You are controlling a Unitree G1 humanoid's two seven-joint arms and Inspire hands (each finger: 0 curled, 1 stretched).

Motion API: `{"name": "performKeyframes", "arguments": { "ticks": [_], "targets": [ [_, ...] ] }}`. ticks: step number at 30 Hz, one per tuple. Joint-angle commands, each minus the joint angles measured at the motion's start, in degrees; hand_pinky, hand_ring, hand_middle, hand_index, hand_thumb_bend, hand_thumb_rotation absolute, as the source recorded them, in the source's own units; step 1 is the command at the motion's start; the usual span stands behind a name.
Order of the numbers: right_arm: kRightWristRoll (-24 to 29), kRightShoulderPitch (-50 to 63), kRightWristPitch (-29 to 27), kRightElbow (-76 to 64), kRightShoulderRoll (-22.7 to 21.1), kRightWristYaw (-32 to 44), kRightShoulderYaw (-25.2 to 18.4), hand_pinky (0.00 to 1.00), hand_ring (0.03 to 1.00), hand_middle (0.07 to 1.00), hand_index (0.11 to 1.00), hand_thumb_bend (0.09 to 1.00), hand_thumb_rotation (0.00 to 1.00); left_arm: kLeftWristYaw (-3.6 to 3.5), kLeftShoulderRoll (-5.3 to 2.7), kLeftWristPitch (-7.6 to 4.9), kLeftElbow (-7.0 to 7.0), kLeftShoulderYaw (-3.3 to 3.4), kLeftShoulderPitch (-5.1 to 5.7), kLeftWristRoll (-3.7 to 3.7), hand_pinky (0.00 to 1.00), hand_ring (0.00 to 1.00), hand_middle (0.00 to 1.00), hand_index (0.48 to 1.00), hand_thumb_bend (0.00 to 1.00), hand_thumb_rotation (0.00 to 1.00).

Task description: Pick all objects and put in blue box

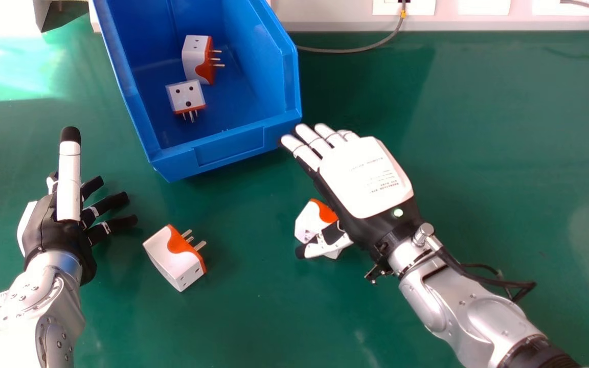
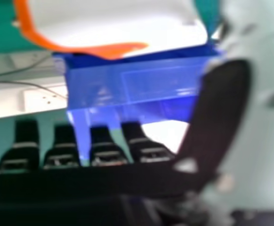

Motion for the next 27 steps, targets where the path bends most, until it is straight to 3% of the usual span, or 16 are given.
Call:
{"name": "performKeyframes", "arguments": {
  "ticks": [1,14,18,23,26,27],
  "targets": [
    [0.97,-0.30,0.23,-1.85,-0.40,0.68,-1.06,0.99,0.991,0.993,0.991,0.992,0.51,0.38,-0.22,0.89,0.35,-0.10,0.23,-0.09,0.67,0.76,0.90,0.989,0.88,0.93],
    [1.48,0.25,1.24,-3.37,-0.82,5.45,-1.48,1.00,1.000,1.000,1.000,1.000,0.53,0.09,-0.19,0.50,0.62,0.00,0.31,-0.25,0.67,0.76,0.91,0.987,0.87,0.93],
    [1.04,1.17,6.94,-8.50,-1.51,16.96,-1.17,1.00,1.000,1.000,1.000,1.000,0.53,-0.02,-0.08,0.31,1.00,-0.02,0.28,-0.20,0.67,0.76,0.91,0.989,0.87,0.93],
    [-2.38,0.86,16.87,-17.72,-2.51,38.97,0.92,0.99,1.000,1.000,1.000,1.000,0.50,0.16,-0.13,0.68,0.55,0.11,0.35,-0.30,0.67,0.76,0.91,0.990,0.87,0.93],
    [-3.11,1.19,18.13,-20.88,-3.25,43.84,1.23,0.95,0.999,1.000,0.993,1.000,0.45,0.12,0.00,0.67,0.74,0.15,0.29,-0.27,0.67,0.76,0.91,0.990,0.87,0.93],
    [-2.91,1.48,17.96,-21.35,-3.32,44.02,1.05,0.90,0.984,0.996,0.977,1.000,0.39,0.09,0.02,0.69,0.73,0.13,0.29,-0.27,0.67,0.76,0.91,0.991,0.87,0.93]
  ]
}}
